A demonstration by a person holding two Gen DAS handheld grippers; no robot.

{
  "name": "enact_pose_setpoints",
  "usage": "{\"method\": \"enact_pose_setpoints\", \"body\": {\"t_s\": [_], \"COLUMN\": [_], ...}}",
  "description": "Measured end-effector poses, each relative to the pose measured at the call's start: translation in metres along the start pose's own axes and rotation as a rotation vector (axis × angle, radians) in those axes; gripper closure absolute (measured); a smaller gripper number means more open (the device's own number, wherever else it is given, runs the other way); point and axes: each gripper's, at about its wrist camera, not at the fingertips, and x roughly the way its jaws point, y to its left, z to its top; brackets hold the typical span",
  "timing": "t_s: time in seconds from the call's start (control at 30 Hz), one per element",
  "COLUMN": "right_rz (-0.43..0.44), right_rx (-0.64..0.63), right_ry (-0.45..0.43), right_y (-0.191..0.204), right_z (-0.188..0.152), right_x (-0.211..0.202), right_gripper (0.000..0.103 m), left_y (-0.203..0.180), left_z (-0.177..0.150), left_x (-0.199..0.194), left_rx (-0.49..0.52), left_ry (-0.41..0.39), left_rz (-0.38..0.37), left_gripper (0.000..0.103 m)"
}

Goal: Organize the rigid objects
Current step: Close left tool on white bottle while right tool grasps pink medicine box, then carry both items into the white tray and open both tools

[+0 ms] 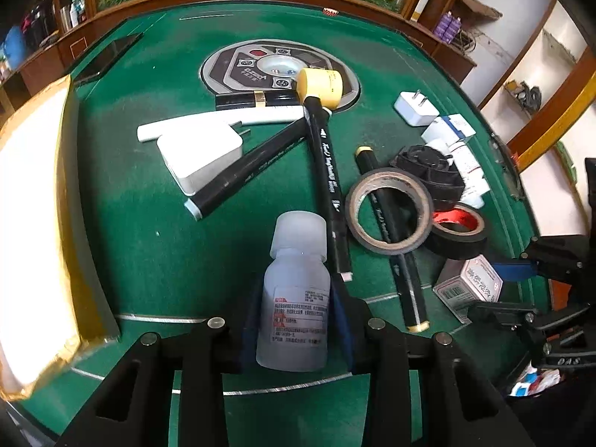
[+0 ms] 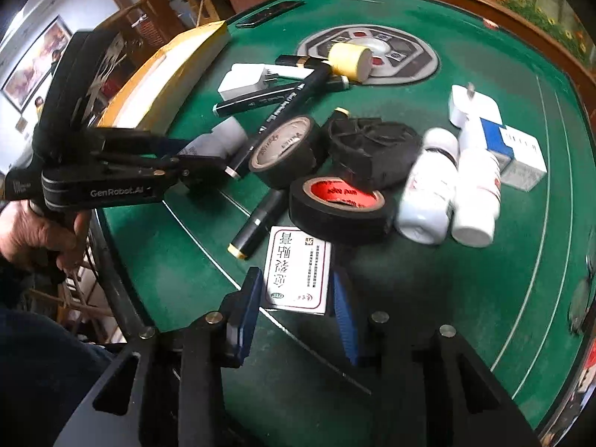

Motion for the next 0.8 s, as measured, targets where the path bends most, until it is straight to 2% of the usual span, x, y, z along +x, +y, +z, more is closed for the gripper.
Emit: {"method": "enact_pose_setpoints", "body": {"t_s": [0.17, 0.4, 0.63, 0.8], "right_rz": [0.065, 0.138, 0.184, 0.217], "right_rx": [0.039, 0.011, 0.014, -0.013], "right_ry": [-0.017, -0.071, -0.096, -0.123], "right_y": [-0.003, 0.017, 0.041, 0.070], "right_z": [-0.006, 0.004, 0.032, 0.066], "right_x": [-0.015, -0.036, -0.038, -0.035], "right_gripper": [0.068, 0.068, 0.068, 0.068], "left_y": [0.004, 0.022, 0.057, 0.102], "left_z": [-0.003, -0.005, -0.008, -0.009], "left_x": [-0.017, -0.045, -0.078, -0.100], "left_rx": [-0.037, -0.090, -0.161, -0.236], "left_ry": [-0.031, -0.089, -0.165, -0.211], "left_rz": [-0.040, -0.049, -0.033, 0.010], "left_gripper": [0.066, 0.066, 0.066, 0.066]}}
